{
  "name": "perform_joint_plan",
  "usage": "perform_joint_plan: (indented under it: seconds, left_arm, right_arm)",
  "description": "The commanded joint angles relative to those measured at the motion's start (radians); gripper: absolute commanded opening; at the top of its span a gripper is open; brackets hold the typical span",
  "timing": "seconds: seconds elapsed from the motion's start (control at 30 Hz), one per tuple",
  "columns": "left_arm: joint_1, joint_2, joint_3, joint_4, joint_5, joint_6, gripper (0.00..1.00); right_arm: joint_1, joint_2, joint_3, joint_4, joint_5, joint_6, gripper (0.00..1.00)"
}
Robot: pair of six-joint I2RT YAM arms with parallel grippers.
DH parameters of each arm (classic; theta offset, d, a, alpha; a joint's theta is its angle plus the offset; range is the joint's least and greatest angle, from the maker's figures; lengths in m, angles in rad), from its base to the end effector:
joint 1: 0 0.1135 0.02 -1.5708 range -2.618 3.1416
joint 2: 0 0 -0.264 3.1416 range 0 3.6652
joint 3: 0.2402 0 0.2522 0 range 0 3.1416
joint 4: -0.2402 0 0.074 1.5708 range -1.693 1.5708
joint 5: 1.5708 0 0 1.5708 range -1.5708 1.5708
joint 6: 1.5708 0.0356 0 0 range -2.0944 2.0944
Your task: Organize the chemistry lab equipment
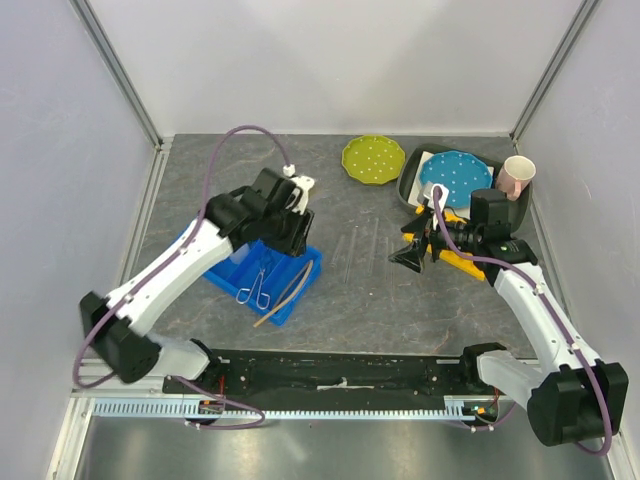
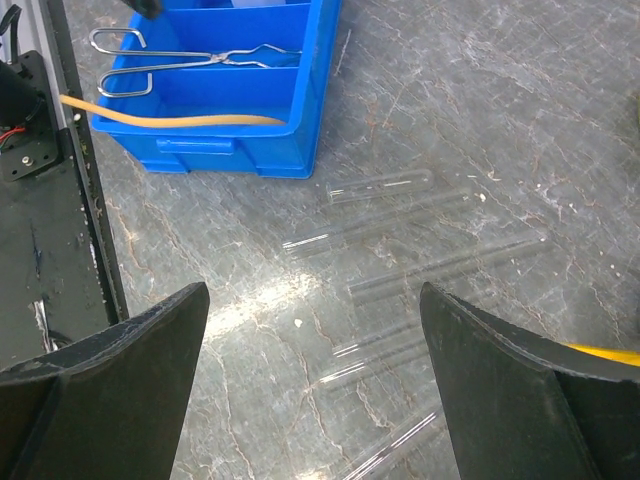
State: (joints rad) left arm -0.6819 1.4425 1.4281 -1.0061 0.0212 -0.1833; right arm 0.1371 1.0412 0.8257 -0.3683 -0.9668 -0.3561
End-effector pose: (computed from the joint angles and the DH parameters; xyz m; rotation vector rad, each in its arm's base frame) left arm 0.2242 -0.1829 0.3384 0.6567 2.5472 -0.3367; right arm 0.2113 0.0587 0.2956 -0.9934 1.7278 0.8881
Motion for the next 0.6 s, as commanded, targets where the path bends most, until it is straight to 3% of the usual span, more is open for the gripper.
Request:
perform_joint_plan:
  seconds: [0.0, 0.1, 0.13, 0.27, 0.37, 0.57]
  left_arm:
    - [0.004, -0.216, -0.184, 0.256, 0.054, 0.017, 0.54]
    - [0.012, -0.394, -0.345, 0.395, 0.011, 0.036, 0.65]
    - [0.013, -0.440, -0.388, 0.426, -0.010, 0.033, 0.79]
    - [0.016, -0.689, -0.613, 0.552, -0.053, 0.033, 0.98]
    - [0.016, -0.864, -0.713, 0.603, -0.030, 0.051, 1.00]
    - [0.016, -0.953, -0.762, 0.623, -0.049, 0.064, 0.99]
  right_arm:
    - [-0.017, 0.014, 0.009, 0.017, 0.011, -0.024, 0.93]
    - [-0.024, 0.033, 0.007, 0.016, 0.033, -0.021, 0.93]
    - [-0.025, 0.042, 0.007, 0.014, 0.040, -0.018, 0.93]
    - [-0.024, 0.068, 0.036, -0.030, 0.129, -0.024, 0.91]
    - [-0.018, 0.131, 0.095, -0.157, 0.300, -0.049, 0.89]
    - [0.041, 0.296, 0.191, -0.287, 0.572, -0.086, 0.85]
